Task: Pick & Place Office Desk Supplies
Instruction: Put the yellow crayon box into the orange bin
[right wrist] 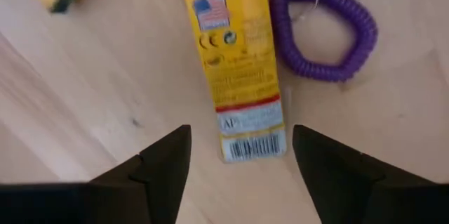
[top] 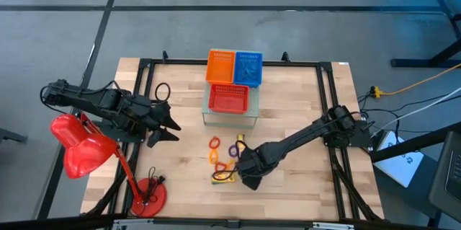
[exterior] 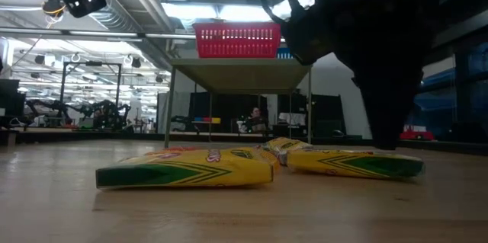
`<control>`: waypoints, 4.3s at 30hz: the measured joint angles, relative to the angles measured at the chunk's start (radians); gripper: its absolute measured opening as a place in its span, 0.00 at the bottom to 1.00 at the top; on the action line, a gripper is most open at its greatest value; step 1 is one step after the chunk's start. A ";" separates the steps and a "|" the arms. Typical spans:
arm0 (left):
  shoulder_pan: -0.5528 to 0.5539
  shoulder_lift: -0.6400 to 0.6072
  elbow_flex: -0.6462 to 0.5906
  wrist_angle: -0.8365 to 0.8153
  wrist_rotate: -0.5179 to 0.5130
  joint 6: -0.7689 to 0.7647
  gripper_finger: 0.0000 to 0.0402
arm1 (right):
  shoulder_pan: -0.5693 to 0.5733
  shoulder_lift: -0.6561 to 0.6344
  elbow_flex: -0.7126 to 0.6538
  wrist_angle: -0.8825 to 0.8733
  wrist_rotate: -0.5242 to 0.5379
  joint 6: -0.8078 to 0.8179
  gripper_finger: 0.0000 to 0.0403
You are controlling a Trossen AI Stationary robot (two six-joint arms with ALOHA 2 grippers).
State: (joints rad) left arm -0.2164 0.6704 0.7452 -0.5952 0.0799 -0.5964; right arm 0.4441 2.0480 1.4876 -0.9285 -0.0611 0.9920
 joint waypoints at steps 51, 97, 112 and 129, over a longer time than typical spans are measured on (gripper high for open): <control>-0.047 0.024 -0.001 0.201 0.009 -0.084 0.60 | 0.021 0.031 0.486 -0.077 0.195 -0.133 0.19; 0.021 0.380 -0.001 0.665 0.268 -0.458 0.60 | -0.028 0.029 0.635 -0.152 0.223 -0.180 0.19; 0.036 0.442 -0.001 0.684 0.207 -0.460 0.60 | -0.039 0.029 0.635 -0.119 0.253 -0.166 0.19; 0.060 0.492 -0.001 0.754 0.165 -0.506 0.60 | -0.069 0.029 0.635 -0.118 0.255 -0.216 0.19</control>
State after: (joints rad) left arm -0.1565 1.1629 0.7444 0.1593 0.2449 -1.1022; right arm 0.3755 2.0773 2.1227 -1.0462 0.1944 0.7765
